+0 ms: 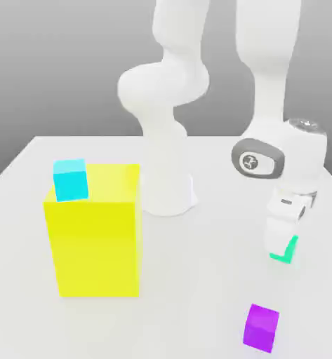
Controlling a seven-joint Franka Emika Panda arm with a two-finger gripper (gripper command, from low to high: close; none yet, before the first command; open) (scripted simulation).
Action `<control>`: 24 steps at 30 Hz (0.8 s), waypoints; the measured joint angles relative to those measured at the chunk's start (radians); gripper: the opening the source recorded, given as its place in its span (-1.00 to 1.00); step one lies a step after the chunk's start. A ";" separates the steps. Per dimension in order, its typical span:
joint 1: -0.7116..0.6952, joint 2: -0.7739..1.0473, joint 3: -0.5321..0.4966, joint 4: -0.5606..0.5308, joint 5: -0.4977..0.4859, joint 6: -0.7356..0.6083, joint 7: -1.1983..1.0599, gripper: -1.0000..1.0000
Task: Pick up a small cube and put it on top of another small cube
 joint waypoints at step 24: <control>-0.250 0.095 0.016 0.603 0.210 -0.508 -0.663 -1.00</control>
